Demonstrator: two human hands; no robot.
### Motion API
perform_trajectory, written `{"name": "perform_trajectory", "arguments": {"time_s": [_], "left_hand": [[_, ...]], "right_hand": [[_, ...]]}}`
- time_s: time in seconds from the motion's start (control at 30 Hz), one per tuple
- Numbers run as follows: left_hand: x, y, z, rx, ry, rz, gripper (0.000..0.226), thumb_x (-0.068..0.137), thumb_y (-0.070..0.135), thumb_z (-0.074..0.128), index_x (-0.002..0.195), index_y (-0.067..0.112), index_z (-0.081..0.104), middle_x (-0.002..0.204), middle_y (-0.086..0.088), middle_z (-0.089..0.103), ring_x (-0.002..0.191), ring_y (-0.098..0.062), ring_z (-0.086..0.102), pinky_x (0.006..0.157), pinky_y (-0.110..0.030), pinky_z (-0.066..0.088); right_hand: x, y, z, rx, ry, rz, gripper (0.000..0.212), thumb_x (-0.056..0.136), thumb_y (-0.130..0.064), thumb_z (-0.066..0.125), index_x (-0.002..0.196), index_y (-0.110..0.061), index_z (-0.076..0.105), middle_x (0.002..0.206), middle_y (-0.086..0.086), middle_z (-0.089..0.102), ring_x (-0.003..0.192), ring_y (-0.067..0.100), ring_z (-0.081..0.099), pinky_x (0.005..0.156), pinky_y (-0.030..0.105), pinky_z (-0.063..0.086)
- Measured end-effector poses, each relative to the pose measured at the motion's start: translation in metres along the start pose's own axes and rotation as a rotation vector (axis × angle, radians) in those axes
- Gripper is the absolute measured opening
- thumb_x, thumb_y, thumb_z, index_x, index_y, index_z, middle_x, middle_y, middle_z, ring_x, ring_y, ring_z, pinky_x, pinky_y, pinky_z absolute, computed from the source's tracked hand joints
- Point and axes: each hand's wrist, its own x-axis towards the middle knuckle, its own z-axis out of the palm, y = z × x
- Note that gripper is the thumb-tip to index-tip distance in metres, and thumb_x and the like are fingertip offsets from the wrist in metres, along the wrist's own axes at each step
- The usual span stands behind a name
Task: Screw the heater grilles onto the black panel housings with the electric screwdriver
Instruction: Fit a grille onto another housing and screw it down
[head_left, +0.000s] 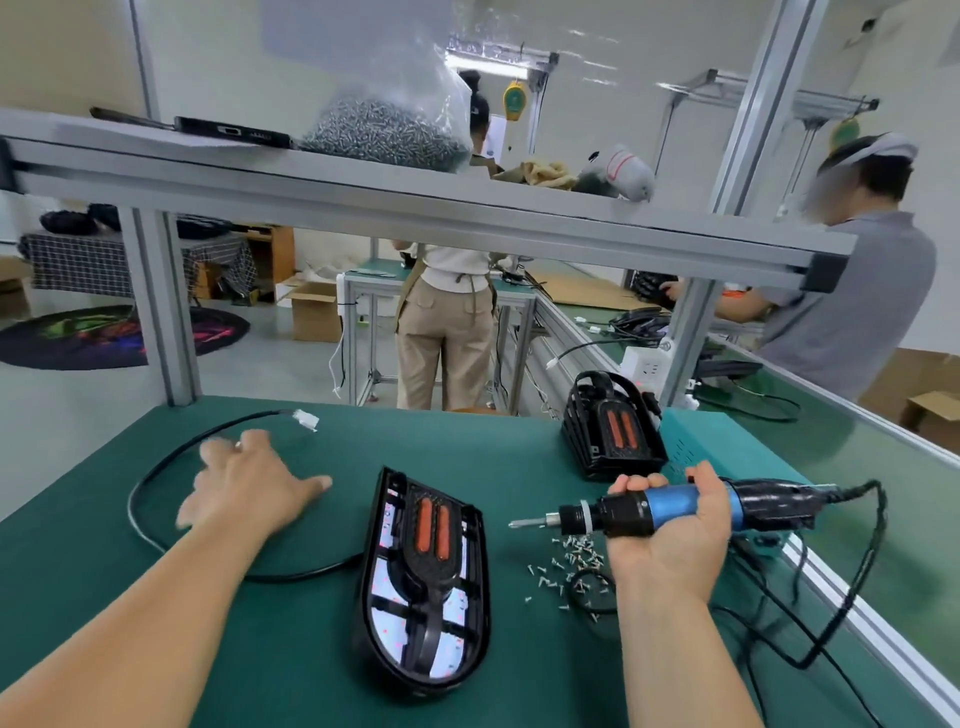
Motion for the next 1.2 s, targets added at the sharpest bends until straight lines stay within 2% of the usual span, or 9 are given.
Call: {"name": "perform_trajectory", "arguments": {"time_s": [0.13, 0.27, 0.43, 0.57, 0.73, 0.8, 0.9, 1.07, 1.2], "left_hand": [[-0.051, 0.048, 0.008, 0.138, 0.25, 0.472, 0.04, 0.088, 0.046, 0.063, 0.127, 0.035, 0.059, 0.128, -0.004, 0.055, 0.119, -0.033, 0.05, 0.096, -0.042, 0.041], [-0.11, 0.095, 0.054, 0.396, 0.052, 0.923, 0.015, 0.088, 0.035, 0.062, 0.101, 0.036, 0.069, 0.1, 0.008, 0.067, 0.104, -0.02, 0.054, 0.078, -0.037, 0.019], [-0.12, 0.11, 0.087, 0.594, -0.16, 0.933, 0.025, 0.089, 0.01, 0.059, 0.081, 0.033, 0.053, 0.074, 0.007, 0.048, 0.082, -0.022, 0.045, 0.077, -0.037, 0.017], [-0.113, 0.108, 0.095, 0.613, -0.211, 0.883, 0.031, 0.086, -0.002, 0.053, 0.086, 0.029, 0.052, 0.082, 0.007, 0.055, 0.099, -0.023, 0.055, 0.085, -0.036, 0.021], [-0.117, 0.112, 0.095, 0.667, -0.259, 0.834, 0.032, 0.082, -0.007, 0.05, 0.074, 0.024, 0.045, 0.067, 0.004, 0.042, 0.083, -0.023, 0.043, 0.083, -0.036, 0.02], [-0.119, 0.115, 0.091, 0.638, -0.269, 0.81, 0.029, 0.081, -0.005, 0.047, 0.078, 0.023, 0.053, 0.072, 0.003, 0.05, 0.082, -0.024, 0.048, 0.082, -0.037, 0.021], [-0.113, 0.117, 0.073, 0.179, -0.266, 0.671, 0.017, 0.093, 0.014, 0.05, 0.088, 0.023, 0.064, 0.096, 0.001, 0.068, 0.094, -0.024, 0.059, 0.085, -0.036, 0.034], [-0.12, 0.105, 0.052, -1.334, -0.676, -0.068, 0.012, 0.094, 0.008, 0.064, 0.082, 0.008, 0.064, 0.066, -0.004, 0.067, 0.048, -0.005, 0.058, 0.043, -0.017, 0.047], [-0.132, 0.103, 0.057, -1.678, -0.781, -0.339, 0.01, 0.091, -0.004, 0.062, 0.082, -0.004, 0.063, 0.06, -0.008, 0.067, 0.053, -0.011, 0.065, 0.046, -0.018, 0.054]], "right_hand": [[0.005, -0.008, -0.003, 0.056, 0.051, -0.034, 0.021, 0.088, -0.028, 0.069, 0.084, -0.016, 0.052, 0.059, -0.002, 0.055, 0.05, 0.016, 0.054, 0.06, 0.028, 0.056], [0.009, -0.016, -0.006, 0.104, 0.088, -0.03, 0.022, 0.089, -0.029, 0.068, 0.083, -0.017, 0.051, 0.06, -0.001, 0.052, 0.051, 0.016, 0.052, 0.06, 0.028, 0.055], [0.012, -0.021, -0.009, 0.165, 0.095, -0.021, 0.023, 0.086, -0.028, 0.07, 0.08, -0.016, 0.051, 0.058, -0.001, 0.051, 0.048, 0.016, 0.051, 0.059, 0.026, 0.055], [0.013, -0.019, -0.009, 0.164, 0.088, -0.016, 0.024, 0.086, -0.029, 0.069, 0.078, -0.017, 0.05, 0.057, -0.002, 0.05, 0.047, 0.016, 0.049, 0.06, 0.026, 0.055], [0.009, -0.017, -0.008, 0.155, 0.086, -0.015, 0.023, 0.087, -0.029, 0.069, 0.078, -0.016, 0.051, 0.057, -0.002, 0.051, 0.047, 0.015, 0.05, 0.061, 0.026, 0.055], [0.008, -0.018, -0.008, 0.158, 0.082, -0.008, 0.023, 0.087, -0.029, 0.069, 0.078, -0.016, 0.051, 0.058, -0.002, 0.051, 0.048, 0.015, 0.05, 0.062, 0.026, 0.055], [0.009, -0.021, -0.007, 0.185, 0.087, -0.004, 0.023, 0.087, -0.029, 0.068, 0.079, -0.017, 0.051, 0.056, -0.002, 0.051, 0.046, 0.015, 0.051, 0.061, 0.026, 0.055], [0.008, -0.021, -0.002, 0.243, 0.066, 0.008, 0.022, 0.088, -0.03, 0.067, 0.08, -0.018, 0.051, 0.056, -0.002, 0.052, 0.046, 0.015, 0.052, 0.061, 0.027, 0.055], [0.001, -0.013, 0.004, 0.25, 0.041, 0.044, 0.021, 0.086, -0.029, 0.068, 0.08, -0.018, 0.051, 0.055, -0.001, 0.052, 0.044, 0.015, 0.052, 0.061, 0.026, 0.055]]}}
